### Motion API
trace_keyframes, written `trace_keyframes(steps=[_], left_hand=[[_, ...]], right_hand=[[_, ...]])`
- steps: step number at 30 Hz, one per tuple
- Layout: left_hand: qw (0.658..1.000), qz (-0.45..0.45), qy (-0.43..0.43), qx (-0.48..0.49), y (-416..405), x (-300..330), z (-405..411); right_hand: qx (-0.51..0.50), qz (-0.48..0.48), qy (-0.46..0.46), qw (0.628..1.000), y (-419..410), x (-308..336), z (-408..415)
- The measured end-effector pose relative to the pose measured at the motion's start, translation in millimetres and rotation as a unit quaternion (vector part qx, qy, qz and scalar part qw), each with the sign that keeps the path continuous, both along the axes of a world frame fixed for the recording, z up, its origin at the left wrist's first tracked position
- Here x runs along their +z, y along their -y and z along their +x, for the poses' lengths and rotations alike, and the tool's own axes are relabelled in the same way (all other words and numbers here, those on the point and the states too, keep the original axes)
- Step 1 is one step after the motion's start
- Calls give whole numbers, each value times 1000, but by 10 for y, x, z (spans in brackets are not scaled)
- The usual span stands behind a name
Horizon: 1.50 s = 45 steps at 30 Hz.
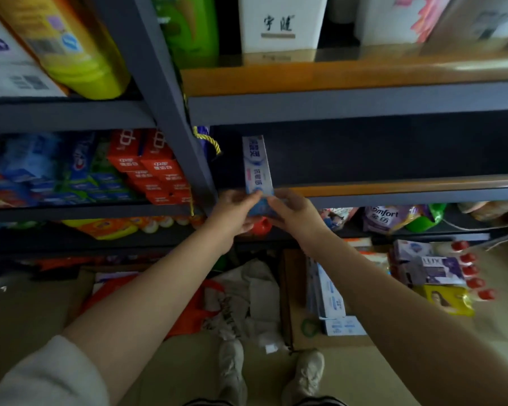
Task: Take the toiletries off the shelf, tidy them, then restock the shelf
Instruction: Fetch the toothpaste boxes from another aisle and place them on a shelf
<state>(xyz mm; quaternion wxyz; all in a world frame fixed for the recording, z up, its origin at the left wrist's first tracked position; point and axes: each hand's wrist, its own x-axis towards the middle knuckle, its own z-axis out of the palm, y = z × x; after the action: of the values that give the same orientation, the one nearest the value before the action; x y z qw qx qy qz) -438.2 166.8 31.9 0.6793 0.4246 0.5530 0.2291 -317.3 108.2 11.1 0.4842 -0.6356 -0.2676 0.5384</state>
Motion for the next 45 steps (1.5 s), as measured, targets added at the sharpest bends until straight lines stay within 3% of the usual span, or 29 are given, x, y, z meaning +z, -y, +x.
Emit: trace_keyframes(steps=[4, 6, 8, 12, 17, 19, 20, 22, 24, 27, 34, 39, 42, 45], left_hand=[[998, 11, 28, 53, -27, -152, 111], [996, 8, 61, 72, -36, -195, 181], [993, 18, 78, 84, -46, -229, 263], [991, 68, 61, 98, -59, -283, 402], [991, 88, 48, 89, -91, -271, 459], [993, 76, 39, 81, -122, -245, 442], [993, 80, 35, 83, -140, -218, 433], [987, 118, 20, 106, -183, -145, 408], [978, 162, 5, 131, -255, -73, 402], [977, 180, -7, 116, -371, -37, 465], [943, 295, -153, 36, -602, -34, 590], [886, 365, -282, -41, -698, -85, 604], [855, 356, -365, -93, -764, -117, 591], [833, 300, -440, -152, -774, -189, 549]], right_hand=[[-70, -64, 120, 988, 428, -377, 400], [-64, -155, 241, 956, 774, -674, 608], [4, -242, 321, 915, 1056, -972, 716], [109, -317, 303, 892, 1267, -1403, 675], [111, -329, 350, 870, 1177, -1651, 544], [76, -318, 307, 894, 1150, -1598, 557], [40, -297, 227, 927, 1160, -1518, 582], [-38, -230, -35, 972, 1259, -1265, 628], [-70, -161, -247, 953, 1407, -949, 698], [-51, -85, -350, 932, 1468, -515, 755], [-59, 17, -304, 951, 845, 168, 808], [-63, -44, -199, 977, 200, 393, 848], [-97, -38, -160, 982, -249, 437, 829], [-97, -43, -27, 994, -681, 384, 779]])
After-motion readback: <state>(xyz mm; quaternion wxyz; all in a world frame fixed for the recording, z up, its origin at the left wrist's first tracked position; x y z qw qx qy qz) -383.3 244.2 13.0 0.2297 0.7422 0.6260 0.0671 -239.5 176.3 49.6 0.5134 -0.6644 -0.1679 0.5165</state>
